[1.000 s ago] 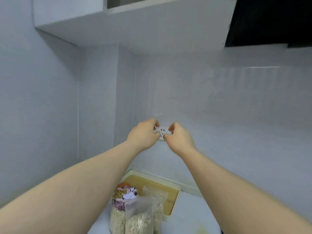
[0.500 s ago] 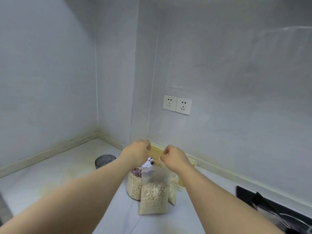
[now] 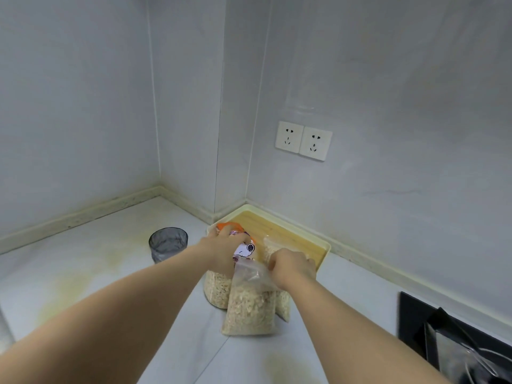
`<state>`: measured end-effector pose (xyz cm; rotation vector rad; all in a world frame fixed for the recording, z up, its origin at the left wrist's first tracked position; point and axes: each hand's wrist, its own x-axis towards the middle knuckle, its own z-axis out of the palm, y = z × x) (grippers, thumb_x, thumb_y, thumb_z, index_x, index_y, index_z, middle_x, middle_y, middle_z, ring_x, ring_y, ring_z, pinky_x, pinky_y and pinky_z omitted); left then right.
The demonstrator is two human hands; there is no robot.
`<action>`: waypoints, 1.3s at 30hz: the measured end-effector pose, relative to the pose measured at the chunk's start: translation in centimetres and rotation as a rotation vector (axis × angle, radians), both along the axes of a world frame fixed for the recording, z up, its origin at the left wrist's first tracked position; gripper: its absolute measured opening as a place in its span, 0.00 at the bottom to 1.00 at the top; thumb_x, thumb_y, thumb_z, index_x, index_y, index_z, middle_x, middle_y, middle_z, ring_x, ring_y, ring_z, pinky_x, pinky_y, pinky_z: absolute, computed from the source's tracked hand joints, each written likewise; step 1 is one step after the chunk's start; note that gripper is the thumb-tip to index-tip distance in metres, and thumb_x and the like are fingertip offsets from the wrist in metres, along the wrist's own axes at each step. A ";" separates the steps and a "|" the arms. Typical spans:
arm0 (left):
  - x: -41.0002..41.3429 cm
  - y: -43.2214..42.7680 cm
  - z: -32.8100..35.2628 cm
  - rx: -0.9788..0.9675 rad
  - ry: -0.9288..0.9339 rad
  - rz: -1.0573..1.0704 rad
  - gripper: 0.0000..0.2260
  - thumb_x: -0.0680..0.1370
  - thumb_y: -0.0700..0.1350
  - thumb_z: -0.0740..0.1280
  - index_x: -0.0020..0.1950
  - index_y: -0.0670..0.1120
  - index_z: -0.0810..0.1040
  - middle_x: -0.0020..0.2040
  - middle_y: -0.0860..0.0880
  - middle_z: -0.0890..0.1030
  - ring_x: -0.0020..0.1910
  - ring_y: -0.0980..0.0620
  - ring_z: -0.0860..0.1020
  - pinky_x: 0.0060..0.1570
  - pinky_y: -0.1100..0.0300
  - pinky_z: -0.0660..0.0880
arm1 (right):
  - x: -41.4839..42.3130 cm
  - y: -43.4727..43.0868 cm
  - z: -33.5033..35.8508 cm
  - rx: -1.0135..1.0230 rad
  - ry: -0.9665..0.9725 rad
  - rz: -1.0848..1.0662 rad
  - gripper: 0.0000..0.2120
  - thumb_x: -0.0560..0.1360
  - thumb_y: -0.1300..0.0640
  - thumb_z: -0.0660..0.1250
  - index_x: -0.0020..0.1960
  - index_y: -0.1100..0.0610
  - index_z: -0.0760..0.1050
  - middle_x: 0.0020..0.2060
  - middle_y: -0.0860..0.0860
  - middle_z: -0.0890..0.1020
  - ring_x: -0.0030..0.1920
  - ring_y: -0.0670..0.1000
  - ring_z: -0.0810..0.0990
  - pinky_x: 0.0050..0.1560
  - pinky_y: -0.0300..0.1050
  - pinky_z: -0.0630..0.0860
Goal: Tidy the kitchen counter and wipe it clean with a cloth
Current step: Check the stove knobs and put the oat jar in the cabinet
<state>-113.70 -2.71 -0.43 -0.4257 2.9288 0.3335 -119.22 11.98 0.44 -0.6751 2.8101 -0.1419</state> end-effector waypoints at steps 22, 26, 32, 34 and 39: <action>-1.6 -1.6 0.0 0.107 0.213 0.315 0.42 0.61 0.55 0.74 0.70 0.62 0.57 0.60 0.45 0.67 0.59 0.42 0.67 0.57 0.52 0.69 | -2.4 -1.2 0.2 -0.148 -0.067 -0.026 0.17 0.77 0.61 0.55 0.63 0.52 0.71 0.62 0.53 0.76 0.62 0.56 0.73 0.59 0.47 0.70; -0.7 -3.0 4.7 0.197 0.349 0.375 0.43 0.61 0.52 0.76 0.70 0.60 0.57 0.60 0.43 0.67 0.61 0.40 0.64 0.58 0.52 0.68 | -1.1 -3.7 3.0 -0.319 -0.084 0.066 0.20 0.74 0.56 0.62 0.66 0.53 0.67 0.63 0.54 0.75 0.64 0.57 0.73 0.62 0.48 0.72; 1.7 -3.8 11.7 0.307 0.517 0.411 0.42 0.62 0.51 0.77 0.70 0.61 0.58 0.61 0.43 0.66 0.63 0.39 0.65 0.57 0.52 0.68 | 0.7 -6.5 7.8 -0.622 -0.210 0.239 0.45 0.60 0.55 0.78 0.71 0.53 0.58 0.64 0.52 0.72 0.64 0.56 0.73 0.63 0.52 0.72; 2.7 -3.8 14.2 0.345 0.586 0.408 0.42 0.61 0.51 0.77 0.69 0.61 0.58 0.59 0.44 0.66 0.62 0.40 0.67 0.60 0.50 0.71 | 1.6 -6.5 9.7 -0.735 -0.215 0.262 0.43 0.61 0.56 0.79 0.69 0.54 0.59 0.60 0.50 0.74 0.61 0.54 0.74 0.61 0.52 0.73; 4.6 -3.1 20.1 0.451 0.683 0.341 0.46 0.51 0.53 0.74 0.67 0.62 0.59 0.59 0.45 0.70 0.57 0.41 0.73 0.57 0.49 0.75 | 3.4 -6.3 14.6 -0.960 -0.148 0.319 0.49 0.61 0.57 0.80 0.73 0.54 0.54 0.66 0.50 0.68 0.62 0.50 0.71 0.58 0.44 0.70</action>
